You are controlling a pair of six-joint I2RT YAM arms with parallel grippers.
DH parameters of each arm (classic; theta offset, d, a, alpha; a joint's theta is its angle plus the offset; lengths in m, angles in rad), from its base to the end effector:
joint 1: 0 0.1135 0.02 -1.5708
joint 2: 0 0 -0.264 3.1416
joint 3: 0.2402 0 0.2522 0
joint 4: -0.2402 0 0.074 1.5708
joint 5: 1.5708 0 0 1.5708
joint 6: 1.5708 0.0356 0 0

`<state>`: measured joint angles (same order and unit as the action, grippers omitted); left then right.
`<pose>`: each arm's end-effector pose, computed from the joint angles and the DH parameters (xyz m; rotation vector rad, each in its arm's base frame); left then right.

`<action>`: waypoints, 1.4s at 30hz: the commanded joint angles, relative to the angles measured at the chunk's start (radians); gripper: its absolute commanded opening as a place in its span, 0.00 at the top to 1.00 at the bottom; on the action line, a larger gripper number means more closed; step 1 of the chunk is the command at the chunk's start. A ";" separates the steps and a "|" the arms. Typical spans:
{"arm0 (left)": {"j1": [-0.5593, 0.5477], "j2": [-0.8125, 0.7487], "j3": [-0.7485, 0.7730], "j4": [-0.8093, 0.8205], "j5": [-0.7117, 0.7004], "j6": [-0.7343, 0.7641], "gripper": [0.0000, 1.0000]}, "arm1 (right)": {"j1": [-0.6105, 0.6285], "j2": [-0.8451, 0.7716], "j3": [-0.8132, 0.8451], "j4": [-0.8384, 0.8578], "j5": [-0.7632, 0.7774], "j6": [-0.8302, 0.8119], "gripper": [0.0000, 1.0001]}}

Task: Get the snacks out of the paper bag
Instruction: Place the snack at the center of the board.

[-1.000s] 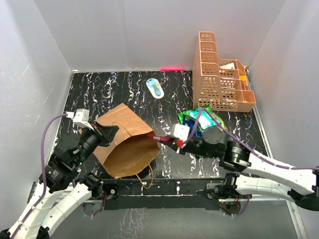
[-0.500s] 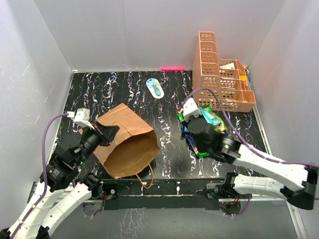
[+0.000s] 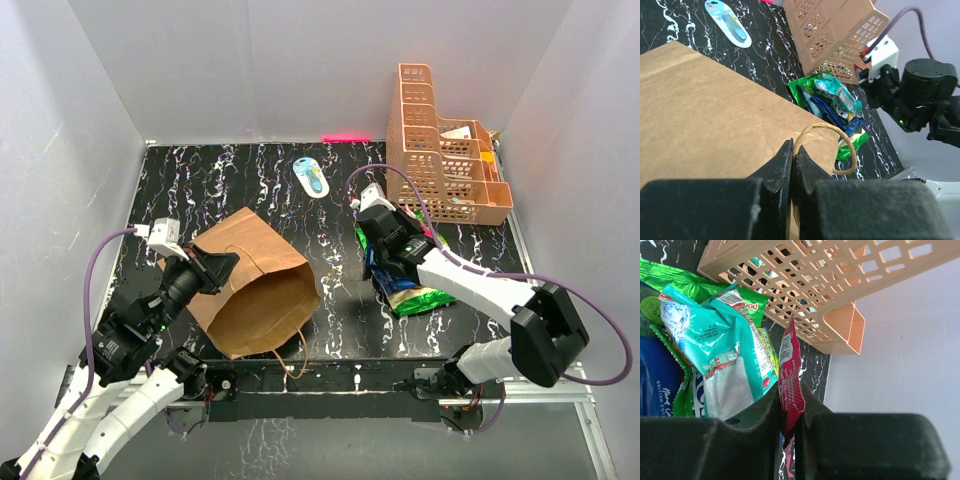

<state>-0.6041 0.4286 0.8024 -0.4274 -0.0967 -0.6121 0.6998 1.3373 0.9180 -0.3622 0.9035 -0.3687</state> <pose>0.0804 -0.0513 0.3627 -0.0843 1.6914 -0.8489 0.2286 0.1559 0.2578 -0.7019 2.0173 -0.8583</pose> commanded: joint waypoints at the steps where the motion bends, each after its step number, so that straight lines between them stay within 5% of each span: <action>1: 0.001 -0.003 0.027 0.007 -0.003 0.018 1.00 | -0.022 0.057 -0.015 0.100 0.028 -0.045 0.92; 12: 0.001 -0.005 0.034 -0.003 -0.011 0.034 1.00 | -0.024 0.150 -0.036 0.081 -0.015 0.012 0.90; 23: 0.001 -0.002 0.027 0.000 -0.010 0.033 1.00 | -0.016 0.170 -0.012 -0.074 -0.160 0.191 0.75; 42: 0.001 -0.007 0.024 -0.003 0.001 0.021 1.00 | -0.012 0.034 -0.047 -0.066 -0.274 0.253 0.36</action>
<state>-0.6041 0.4286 0.8043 -0.4282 -0.0963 -0.5945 0.6807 1.4399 0.8707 -0.4347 0.6525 -0.1471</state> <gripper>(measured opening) 0.011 0.613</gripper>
